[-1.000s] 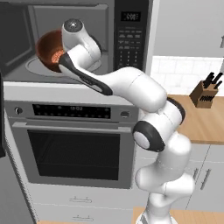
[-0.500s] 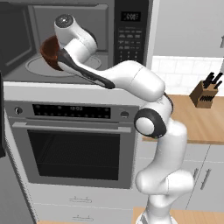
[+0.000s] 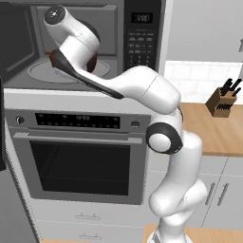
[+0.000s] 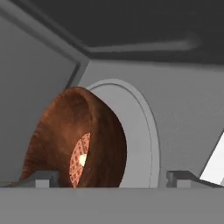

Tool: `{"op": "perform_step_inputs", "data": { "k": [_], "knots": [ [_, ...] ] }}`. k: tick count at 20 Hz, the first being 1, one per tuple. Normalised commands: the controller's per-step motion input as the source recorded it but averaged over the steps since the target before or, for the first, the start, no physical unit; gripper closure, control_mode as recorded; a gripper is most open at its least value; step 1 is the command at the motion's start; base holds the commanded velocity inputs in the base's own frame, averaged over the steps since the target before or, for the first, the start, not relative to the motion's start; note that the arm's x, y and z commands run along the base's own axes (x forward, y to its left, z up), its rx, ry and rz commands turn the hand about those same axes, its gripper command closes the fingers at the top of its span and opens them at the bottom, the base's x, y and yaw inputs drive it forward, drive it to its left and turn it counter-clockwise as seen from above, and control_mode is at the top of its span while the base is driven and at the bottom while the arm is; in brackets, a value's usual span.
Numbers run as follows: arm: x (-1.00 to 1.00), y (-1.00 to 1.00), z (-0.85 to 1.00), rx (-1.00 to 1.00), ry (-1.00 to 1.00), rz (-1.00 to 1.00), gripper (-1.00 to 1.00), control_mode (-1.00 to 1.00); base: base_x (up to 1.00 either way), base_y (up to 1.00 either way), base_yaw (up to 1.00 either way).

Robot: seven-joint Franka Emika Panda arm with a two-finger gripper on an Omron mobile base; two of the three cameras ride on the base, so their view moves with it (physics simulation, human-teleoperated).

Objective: Open the microwave, place the bowl with waffle inside the microwave, then close the microwave door and turn it on.

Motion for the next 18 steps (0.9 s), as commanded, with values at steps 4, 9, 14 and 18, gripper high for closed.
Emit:
{"op": "perform_step_inputs", "data": {
  "k": [4, 9, 14, 18],
  "knots": [
    [-0.80, -0.33, -0.60, 0.00, -0.22, 0.00, -1.00, -1.00, 0.00, 0.00, 0.00],
    [-0.76, -0.45, -0.88, 0.00, -0.16, 0.00, -1.00, -1.00, 0.00, 0.00, 0.00],
    [-0.65, -0.29, -0.72, 0.00, -0.13, 0.00, -1.00, -1.00, 0.00, 0.00, 0.00],
    [0.00, 0.00, -0.29, -0.21, -0.07, 0.00, -1.00, -1.00, 0.00, 0.00, 0.00]
  ]
}}
